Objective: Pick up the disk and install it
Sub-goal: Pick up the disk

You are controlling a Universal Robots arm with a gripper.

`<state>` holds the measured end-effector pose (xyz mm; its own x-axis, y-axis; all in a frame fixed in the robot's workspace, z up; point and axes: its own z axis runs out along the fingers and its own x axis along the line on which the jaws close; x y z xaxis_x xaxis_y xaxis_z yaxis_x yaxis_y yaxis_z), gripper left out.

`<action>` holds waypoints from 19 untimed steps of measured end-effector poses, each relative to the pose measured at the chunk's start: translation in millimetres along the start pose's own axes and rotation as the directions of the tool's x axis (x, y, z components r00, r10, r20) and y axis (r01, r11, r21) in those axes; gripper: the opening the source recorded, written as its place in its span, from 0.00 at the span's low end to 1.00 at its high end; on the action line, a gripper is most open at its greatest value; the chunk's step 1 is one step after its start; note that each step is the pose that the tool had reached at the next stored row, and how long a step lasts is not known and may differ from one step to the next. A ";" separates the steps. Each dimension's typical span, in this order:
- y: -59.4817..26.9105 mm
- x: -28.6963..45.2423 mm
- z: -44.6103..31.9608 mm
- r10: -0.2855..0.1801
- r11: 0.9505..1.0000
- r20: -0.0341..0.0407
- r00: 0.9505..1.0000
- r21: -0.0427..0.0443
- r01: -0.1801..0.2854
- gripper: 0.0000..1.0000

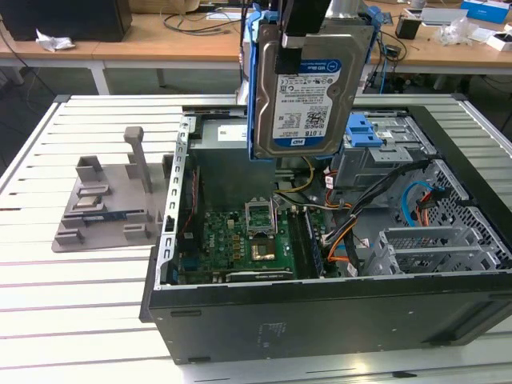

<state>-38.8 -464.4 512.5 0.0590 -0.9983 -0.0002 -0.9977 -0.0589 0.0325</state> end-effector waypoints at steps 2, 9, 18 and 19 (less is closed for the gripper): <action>-3.5 0.5 0.0 0.000 1.000 0.000 1.000 0.000 0.000 0.37; -10.7 2.3 0.4 0.000 1.000 0.000 1.000 0.000 0.000 0.37; -17.3 9.2 1.3 0.000 1.000 0.000 1.000 0.000 0.000 0.37; -17.8 9.6 1.4 0.000 1.000 0.000 1.000 0.000 0.000 0.37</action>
<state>-20.5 -473.0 510.5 0.0589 -0.9983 -0.0003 -0.9977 -0.0589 0.0327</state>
